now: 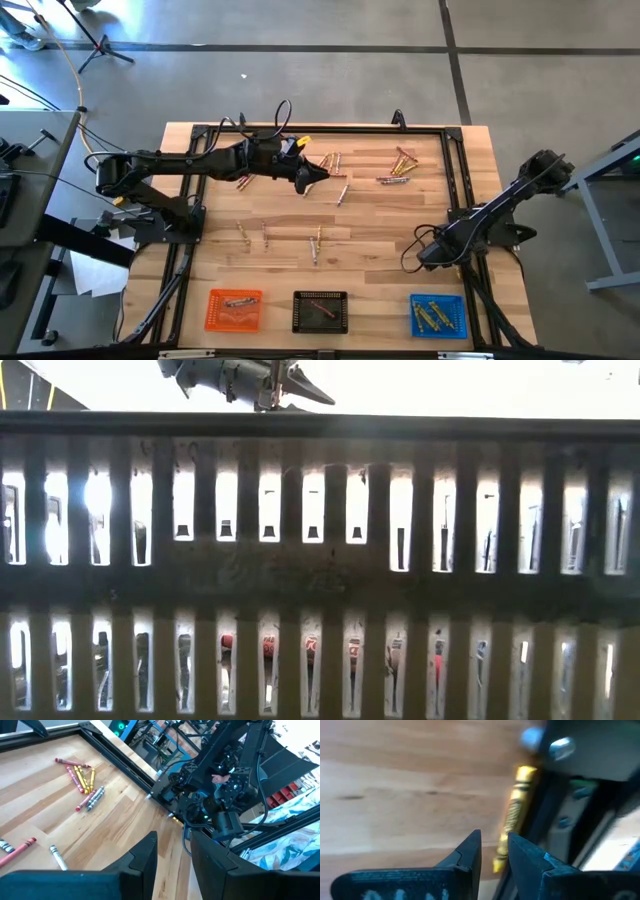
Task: Sort crayons
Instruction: Put the yellow crayon into the blue bin
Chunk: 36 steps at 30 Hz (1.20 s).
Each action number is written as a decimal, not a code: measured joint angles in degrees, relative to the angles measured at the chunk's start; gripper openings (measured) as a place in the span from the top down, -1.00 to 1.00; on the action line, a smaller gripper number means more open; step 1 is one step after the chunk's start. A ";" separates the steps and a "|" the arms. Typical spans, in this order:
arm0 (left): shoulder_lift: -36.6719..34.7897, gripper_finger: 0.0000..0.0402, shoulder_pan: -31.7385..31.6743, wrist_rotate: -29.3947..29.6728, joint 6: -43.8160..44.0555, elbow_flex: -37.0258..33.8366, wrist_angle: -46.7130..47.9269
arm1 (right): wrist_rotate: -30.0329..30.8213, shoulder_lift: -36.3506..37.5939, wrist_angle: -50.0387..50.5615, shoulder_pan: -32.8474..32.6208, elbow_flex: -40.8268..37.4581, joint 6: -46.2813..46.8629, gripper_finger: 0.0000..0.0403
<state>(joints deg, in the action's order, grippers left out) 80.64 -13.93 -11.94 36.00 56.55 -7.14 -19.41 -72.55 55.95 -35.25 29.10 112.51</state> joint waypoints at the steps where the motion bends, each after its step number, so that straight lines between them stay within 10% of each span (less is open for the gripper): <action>1: 0.00 0.48 0.00 0.00 -0.29 0.00 -0.01 | 0.03 0.00 0.67 -0.01 0.00 0.00 0.59; 36: 0.00 0.48 0.09 0.04 -2.22 0.00 1.80 | -2.71 2.60 -16.13 5.04 -6.35 -10.81 0.59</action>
<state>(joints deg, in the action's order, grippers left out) 80.64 -13.85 -11.90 33.78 56.55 -5.34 -22.12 -69.95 39.82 -30.22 22.75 101.70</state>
